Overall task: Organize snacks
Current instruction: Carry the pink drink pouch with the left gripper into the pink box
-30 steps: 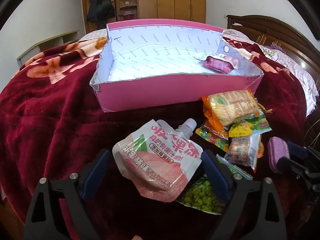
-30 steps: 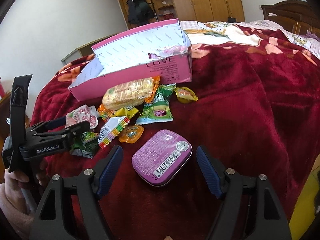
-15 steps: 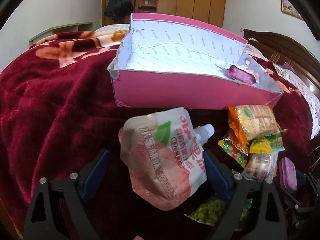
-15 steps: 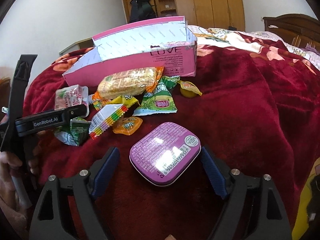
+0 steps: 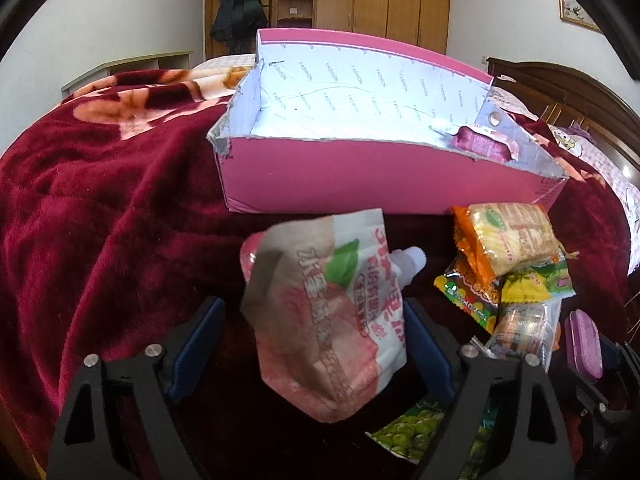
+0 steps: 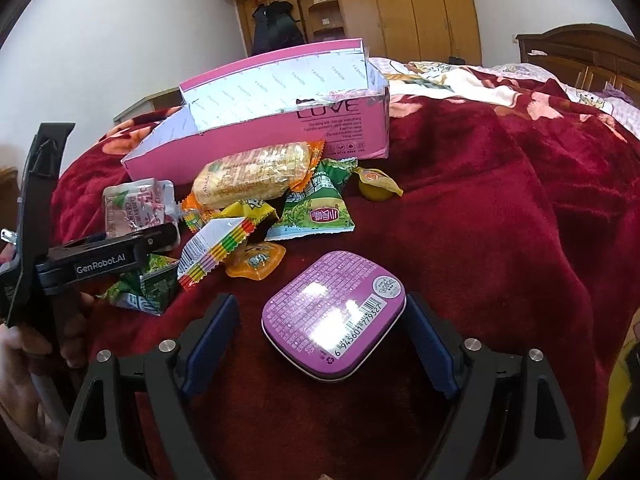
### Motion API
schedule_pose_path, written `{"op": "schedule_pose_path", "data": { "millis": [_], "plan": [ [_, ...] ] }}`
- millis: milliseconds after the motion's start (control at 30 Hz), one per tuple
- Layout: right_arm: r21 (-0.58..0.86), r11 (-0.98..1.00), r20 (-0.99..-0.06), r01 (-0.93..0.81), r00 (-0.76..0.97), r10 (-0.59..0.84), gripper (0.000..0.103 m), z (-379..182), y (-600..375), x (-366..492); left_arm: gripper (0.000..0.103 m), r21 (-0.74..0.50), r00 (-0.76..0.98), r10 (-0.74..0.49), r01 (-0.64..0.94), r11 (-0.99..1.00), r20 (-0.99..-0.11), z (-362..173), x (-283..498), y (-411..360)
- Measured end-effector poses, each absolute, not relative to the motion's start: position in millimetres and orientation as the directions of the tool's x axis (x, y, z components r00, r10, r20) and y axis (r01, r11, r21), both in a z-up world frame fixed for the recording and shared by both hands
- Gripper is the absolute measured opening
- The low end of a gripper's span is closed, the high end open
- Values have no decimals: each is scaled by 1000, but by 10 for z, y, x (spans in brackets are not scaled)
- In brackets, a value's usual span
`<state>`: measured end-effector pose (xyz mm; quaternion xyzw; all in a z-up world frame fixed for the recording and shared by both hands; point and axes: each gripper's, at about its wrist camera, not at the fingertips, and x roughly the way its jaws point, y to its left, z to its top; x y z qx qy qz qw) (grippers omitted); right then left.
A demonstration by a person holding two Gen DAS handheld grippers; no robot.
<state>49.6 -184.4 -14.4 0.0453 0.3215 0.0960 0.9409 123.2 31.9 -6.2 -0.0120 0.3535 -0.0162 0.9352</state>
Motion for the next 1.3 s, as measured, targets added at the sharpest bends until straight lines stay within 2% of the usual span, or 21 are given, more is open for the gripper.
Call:
{"op": "schedule_pose_path", "data": {
  "millis": [167, 367, 467, 533, 1300],
  "plan": [
    [127, 981, -586, -145, 787, 192, 85, -160, -1818, 474, 64, -53, 761, -29, -7, 999, -648, -23, 1174, 328],
    [123, 984, -578, -130, 796, 177, 81, -159, -1824, 449, 63, -87, 760, -49, -10, 996, -648, 15, 1139, 373],
    [132, 984, -575, -117, 800, 172, 75, -152, -1856, 435, 63, -114, 762, -70, -5, 994, -643, 43, 1097, 403],
    [134, 985, -574, -105, 802, 164, 66, -149, -1879, 427, 63, -128, 765, -83, 0, 992, -639, 65, 1059, 422],
    [149, 976, -554, -156, 805, 213, 66, 90, -1840, 284, 63, -146, 805, -121, 44, 988, -581, 522, 804, 468]
  ]
}}
